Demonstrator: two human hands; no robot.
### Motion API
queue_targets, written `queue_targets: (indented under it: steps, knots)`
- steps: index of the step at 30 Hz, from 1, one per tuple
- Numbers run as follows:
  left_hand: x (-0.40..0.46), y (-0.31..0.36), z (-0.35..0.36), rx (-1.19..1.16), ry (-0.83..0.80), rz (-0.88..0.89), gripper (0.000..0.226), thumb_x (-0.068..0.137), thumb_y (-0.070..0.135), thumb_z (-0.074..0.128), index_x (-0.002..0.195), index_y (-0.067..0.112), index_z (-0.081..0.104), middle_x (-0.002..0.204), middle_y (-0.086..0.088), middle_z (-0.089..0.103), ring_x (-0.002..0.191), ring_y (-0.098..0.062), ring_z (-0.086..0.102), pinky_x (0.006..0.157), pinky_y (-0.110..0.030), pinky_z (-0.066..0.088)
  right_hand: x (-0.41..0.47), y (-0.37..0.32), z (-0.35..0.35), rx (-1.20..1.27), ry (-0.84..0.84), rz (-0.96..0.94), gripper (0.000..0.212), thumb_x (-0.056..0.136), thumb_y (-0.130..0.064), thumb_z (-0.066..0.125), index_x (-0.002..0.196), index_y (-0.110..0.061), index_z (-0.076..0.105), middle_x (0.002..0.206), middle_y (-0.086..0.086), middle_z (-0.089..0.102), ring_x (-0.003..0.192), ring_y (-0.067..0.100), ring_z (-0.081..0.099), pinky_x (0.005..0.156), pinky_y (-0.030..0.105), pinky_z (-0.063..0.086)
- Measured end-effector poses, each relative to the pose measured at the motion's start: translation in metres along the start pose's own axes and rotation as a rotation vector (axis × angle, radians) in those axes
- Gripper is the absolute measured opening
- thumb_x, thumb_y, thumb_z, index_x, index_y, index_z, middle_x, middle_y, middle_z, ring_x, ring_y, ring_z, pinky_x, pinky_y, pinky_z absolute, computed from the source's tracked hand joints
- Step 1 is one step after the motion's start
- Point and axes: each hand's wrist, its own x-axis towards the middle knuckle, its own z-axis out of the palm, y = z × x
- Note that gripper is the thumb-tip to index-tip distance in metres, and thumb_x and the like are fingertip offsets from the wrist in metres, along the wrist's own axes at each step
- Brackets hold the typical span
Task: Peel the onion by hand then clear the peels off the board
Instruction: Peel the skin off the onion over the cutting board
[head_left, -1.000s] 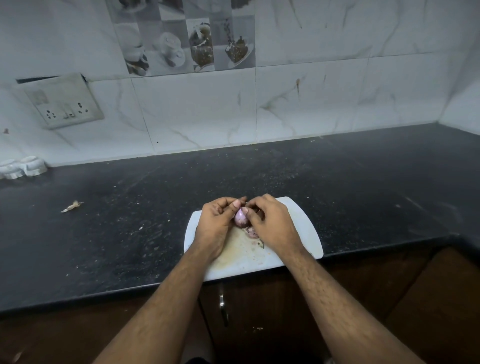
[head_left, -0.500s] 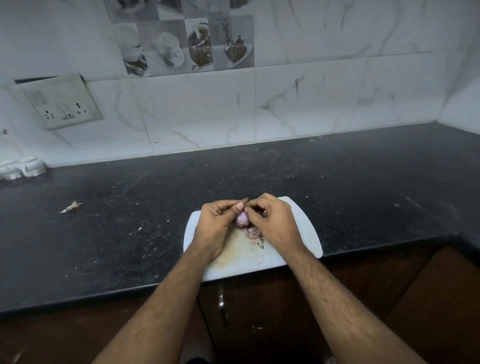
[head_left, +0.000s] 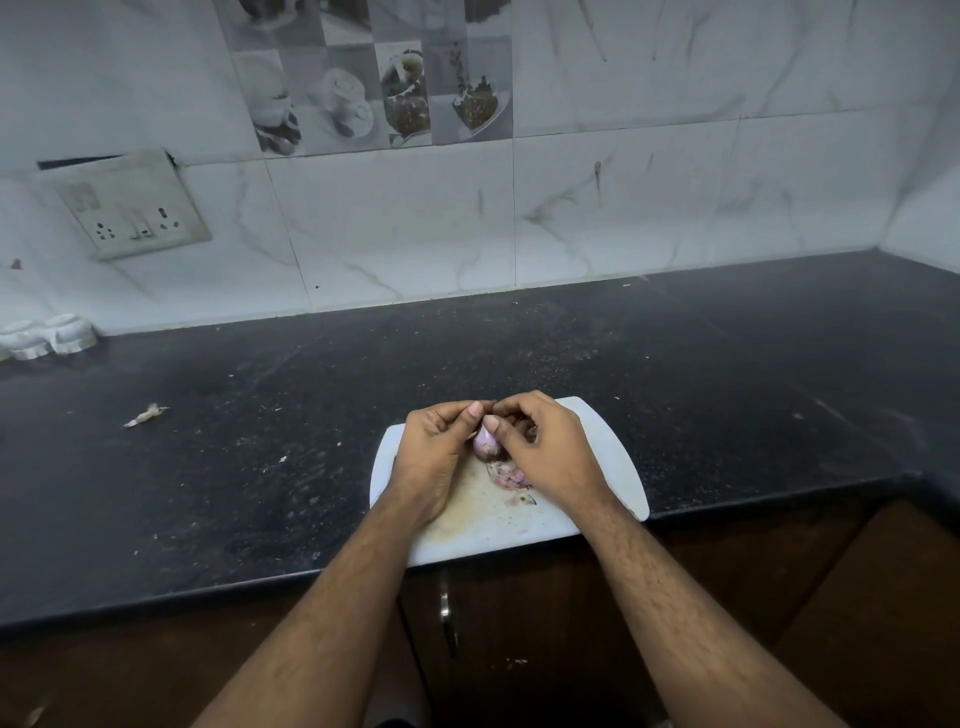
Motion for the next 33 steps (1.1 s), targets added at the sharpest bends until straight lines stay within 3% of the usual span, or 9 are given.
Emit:
queue_targets:
  steps: [9,15,23,28,33]
  knots:
    - [-0.0011,0.0020,0.0024,-0.040,-0.032,0.004,0.021,0.098,0.010,0.064,0.106,-0.001,0.079,0.109,-0.027,0.076,0.106,-0.038,0.074,0.098,-0.046,0.058,0.0006,0.0036,0.0009,-0.052,0.037,-0.019,0.006,0.094,-0.032,0.071,0.096,-0.028,0.075,0.091,-0.015,0.067,0.083,0.003,0.064,0.073,0.038,0.059]
    - [-0.0014,0.0027,0.0022,-0.048,-0.038,0.005,0.019,0.100,0.005,0.061,0.106,-0.002,0.079,0.107,-0.027,0.076,0.103,-0.035,0.075,0.089,-0.037,0.060,-0.0012,0.0001,0.0006,-0.122,0.056,-0.032,0.007,0.095,-0.035,0.068,0.095,-0.030,0.073,0.091,-0.017,0.065,0.081,0.004,0.061,0.069,0.034,0.056]
    - [-0.0011,0.0010,0.0013,-0.043,-0.022,0.023,0.020,0.098,0.008,0.064,0.108,-0.004,0.077,0.109,-0.026,0.076,0.105,-0.037,0.074,0.094,-0.041,0.060,-0.0005,-0.0005,0.0020,-0.234,0.015,-0.026,0.013,0.100,-0.034,0.060,0.100,-0.024,0.068,0.095,-0.013,0.061,0.086,0.006,0.058,0.073,0.033,0.054]
    - [0.0005,0.0007,0.0024,-0.047,0.014,-0.009,0.016,0.096,0.007,0.066,0.102,-0.002,0.078,0.104,-0.022,0.078,0.097,-0.030,0.076,0.088,-0.040,0.063,0.0024,0.0038,0.0024,-0.148,0.090,0.065,0.014,0.103,-0.027,0.055,0.105,-0.018,0.065,0.104,-0.008,0.060,0.085,0.004,0.059,0.076,0.029,0.055]
    - [0.0029,-0.0021,0.0010,-0.029,0.039,-0.009,0.012,0.097,0.005,0.066,0.098,-0.002,0.076,0.095,-0.018,0.079,0.090,-0.028,0.076,0.084,-0.040,0.064,0.0027,0.0047,0.0048,-0.076,0.072,0.050,0.020,0.106,-0.027,0.051,0.100,-0.016,0.066,0.098,-0.006,0.063,0.087,0.004,0.060,0.077,0.026,0.052]
